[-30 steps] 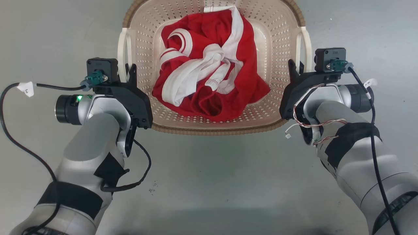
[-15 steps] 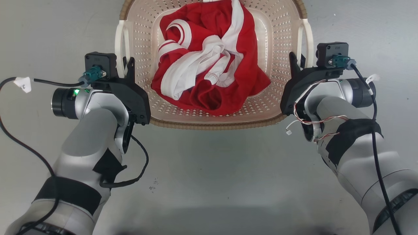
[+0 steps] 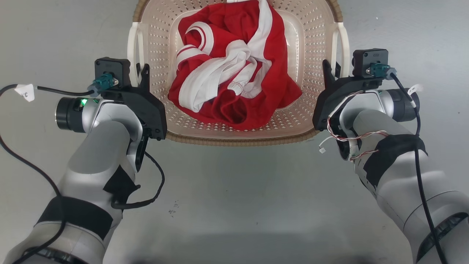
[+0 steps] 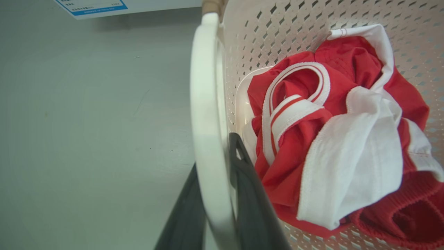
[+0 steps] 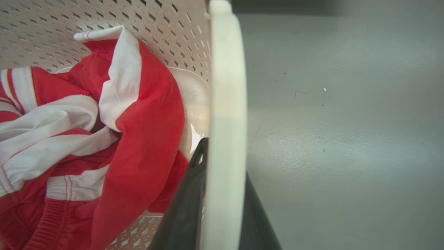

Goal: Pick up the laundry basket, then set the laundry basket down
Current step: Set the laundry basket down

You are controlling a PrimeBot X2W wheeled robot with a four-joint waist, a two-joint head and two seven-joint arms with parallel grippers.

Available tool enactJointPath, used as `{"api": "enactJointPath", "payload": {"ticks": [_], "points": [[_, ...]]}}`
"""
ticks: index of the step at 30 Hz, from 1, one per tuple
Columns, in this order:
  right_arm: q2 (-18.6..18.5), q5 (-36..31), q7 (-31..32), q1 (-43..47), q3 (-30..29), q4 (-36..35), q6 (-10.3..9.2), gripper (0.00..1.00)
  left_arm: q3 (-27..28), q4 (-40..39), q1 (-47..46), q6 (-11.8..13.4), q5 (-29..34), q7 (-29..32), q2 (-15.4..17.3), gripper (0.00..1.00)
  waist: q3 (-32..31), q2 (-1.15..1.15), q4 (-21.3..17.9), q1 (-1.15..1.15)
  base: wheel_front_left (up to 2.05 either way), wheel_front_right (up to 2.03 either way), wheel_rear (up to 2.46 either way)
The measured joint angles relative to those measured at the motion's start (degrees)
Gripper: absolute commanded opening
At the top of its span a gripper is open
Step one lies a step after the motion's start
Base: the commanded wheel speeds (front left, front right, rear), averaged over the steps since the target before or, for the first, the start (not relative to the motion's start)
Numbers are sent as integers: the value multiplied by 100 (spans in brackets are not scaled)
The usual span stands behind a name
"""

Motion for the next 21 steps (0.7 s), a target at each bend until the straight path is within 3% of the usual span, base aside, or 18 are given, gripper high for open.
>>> {"api": "enactJointPath", "payload": {"ticks": [3,4,5,6,7,8,9,10,21], "points": [[12,0,1,2,12,7,4,0,0,32,-1,-1,5,-40,0,0,-12,0,6,0,0,0,0],[16,0,1,4,19,11,10,11,0,43,-1,-1,7,-42,0,0,-19,0,8,0,0,0,0],[23,0,0,13,29,16,10,26,0,59,-1,0,7,-48,0,0,-30,0,9,0,0,0,0],[29,0,0,27,51,24,11,46,0,74,-1,-1,8,-68,1,20,-46,0,10,1,0,0,0],[29,-1,-5,56,63,29,15,76,-1,80,-1,-2,10,-91,5,32,-65,1,10,1,0,0,0],[29,-1,-22,79,64,32,15,100,-1,94,-1,1,22,-91,7,45,-86,1,9,0,0,0,0],[29,-1,-25,93,65,33,15,100,1,105,-1,3,23,-98,22,78,-106,1,8,0,0,0,0],[27,-1,-26,102,65,34,15,100,1,116,-1,3,23,-100,54,100,-127,0,6,0,0,0,0],[11,0,-156,113,76,-15,15,100,2,183,17,-2,22,-241,93,100,-401,1,-37,0,0,0,0]]}}
